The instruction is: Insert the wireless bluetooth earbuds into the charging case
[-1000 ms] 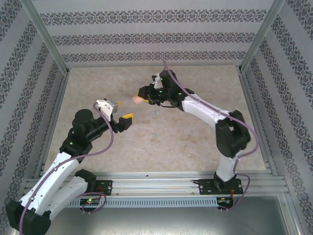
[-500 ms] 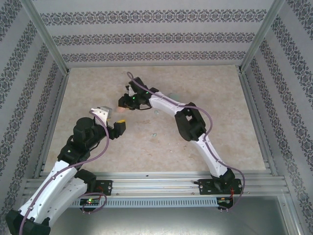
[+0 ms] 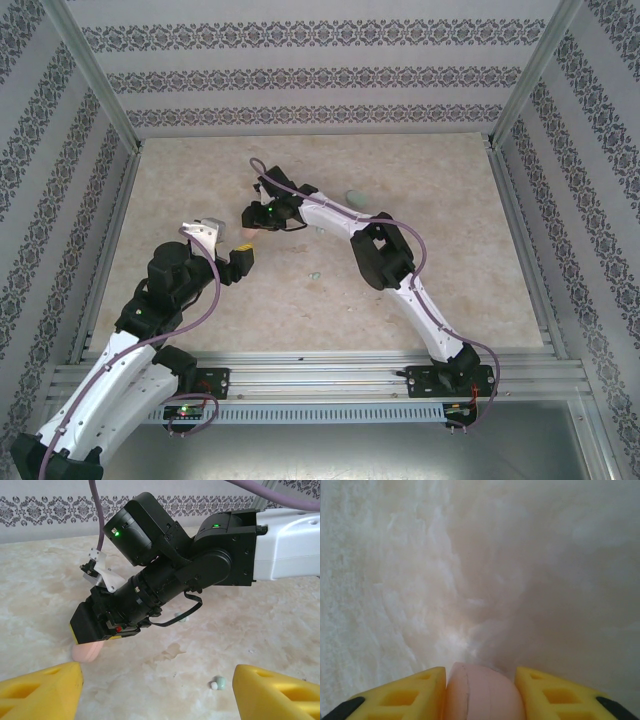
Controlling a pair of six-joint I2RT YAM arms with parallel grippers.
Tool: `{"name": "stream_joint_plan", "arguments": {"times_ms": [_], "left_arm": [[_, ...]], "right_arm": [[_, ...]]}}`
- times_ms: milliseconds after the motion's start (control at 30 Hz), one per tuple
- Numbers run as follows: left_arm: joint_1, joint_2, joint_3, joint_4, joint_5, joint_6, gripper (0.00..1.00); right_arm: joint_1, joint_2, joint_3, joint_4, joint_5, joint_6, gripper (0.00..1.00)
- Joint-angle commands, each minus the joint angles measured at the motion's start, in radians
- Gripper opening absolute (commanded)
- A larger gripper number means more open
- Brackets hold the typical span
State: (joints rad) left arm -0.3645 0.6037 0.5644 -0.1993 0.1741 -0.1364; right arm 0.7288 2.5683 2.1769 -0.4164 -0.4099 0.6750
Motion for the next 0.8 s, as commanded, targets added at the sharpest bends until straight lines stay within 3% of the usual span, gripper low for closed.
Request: {"name": "stream_joint_plan", "arguments": {"times_ms": [0, 533, 767], "left_arm": [[0.012, -0.014, -0.018, -0.017, -0.014, 0.012, 0.78], [0.012, 0.028, 0.018, -0.022, 0.047, 0.043, 0.78], [0.011, 0.137, 0.045, 0.035, 0.158, 0.051, 0.77]], "right_arm": [[-0.005, -0.068, -0.049, -0.054, 0.088, -0.047, 0.44], [-0.030, -0.237, -0.034, -0.231, 0.144, -0.215, 0.51], [-0.173, -0.364, -0.162, -0.320, 0.192, -0.359, 0.53]]}}
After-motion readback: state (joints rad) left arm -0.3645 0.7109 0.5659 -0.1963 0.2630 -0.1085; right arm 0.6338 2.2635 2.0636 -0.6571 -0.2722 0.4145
